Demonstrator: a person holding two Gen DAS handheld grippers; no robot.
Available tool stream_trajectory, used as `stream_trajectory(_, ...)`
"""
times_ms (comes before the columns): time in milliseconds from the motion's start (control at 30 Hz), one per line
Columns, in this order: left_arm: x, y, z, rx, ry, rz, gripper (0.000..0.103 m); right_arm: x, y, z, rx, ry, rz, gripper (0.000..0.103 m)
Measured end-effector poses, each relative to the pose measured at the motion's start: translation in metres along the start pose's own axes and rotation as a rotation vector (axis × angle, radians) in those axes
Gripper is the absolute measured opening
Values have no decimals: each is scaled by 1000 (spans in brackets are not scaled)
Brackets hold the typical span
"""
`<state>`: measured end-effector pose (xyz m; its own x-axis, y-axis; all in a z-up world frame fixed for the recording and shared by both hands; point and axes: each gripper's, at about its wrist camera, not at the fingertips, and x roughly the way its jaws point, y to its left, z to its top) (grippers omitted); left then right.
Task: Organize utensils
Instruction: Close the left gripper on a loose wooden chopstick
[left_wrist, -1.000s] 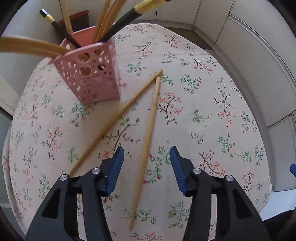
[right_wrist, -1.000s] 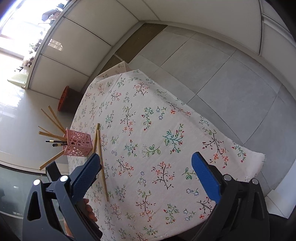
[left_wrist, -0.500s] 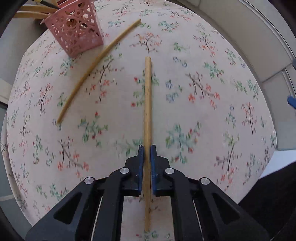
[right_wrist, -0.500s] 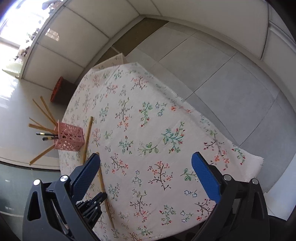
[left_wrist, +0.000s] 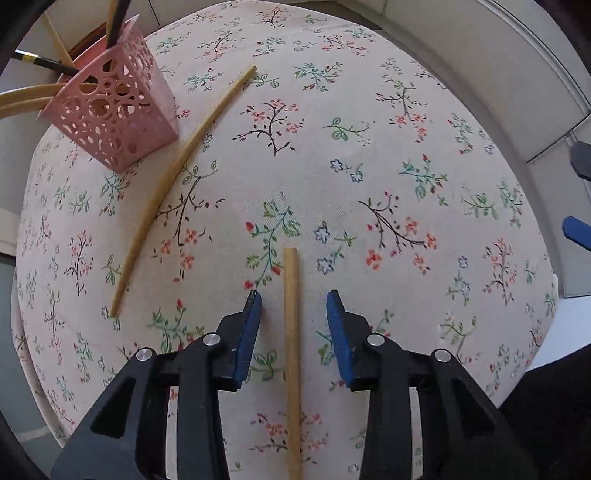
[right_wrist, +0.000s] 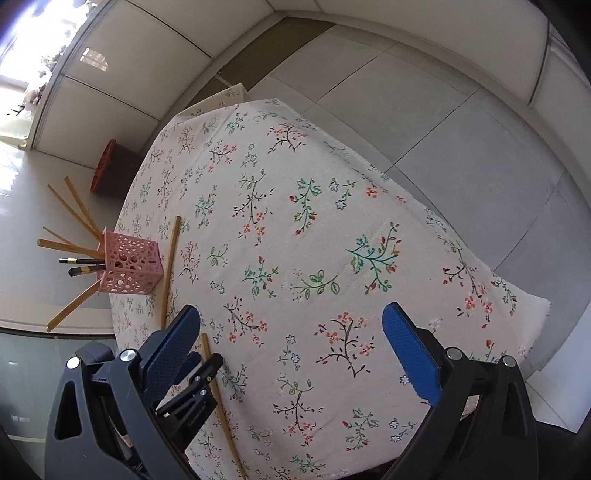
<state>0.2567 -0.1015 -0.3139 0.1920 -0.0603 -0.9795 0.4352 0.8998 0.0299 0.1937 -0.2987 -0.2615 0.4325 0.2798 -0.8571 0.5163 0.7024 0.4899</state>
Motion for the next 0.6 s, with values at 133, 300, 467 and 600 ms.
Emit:
stream_trajectory(133,1,-5,0,2,5,-19,6,5,1,2,-3,13,-2,96)
stream_trajectory(300,-26,22,-41,-76,-49,-66,6,27,30,-1,-41,71,-5,96)
stream_trajectory(467,-92,50,-70,-158,-218,-109,6,73,86,22,-8,99,-15,78)
stream_trajectory(600,-133,79,-102,-190,-348,-90,6,121,121,43,37,111,4,57)
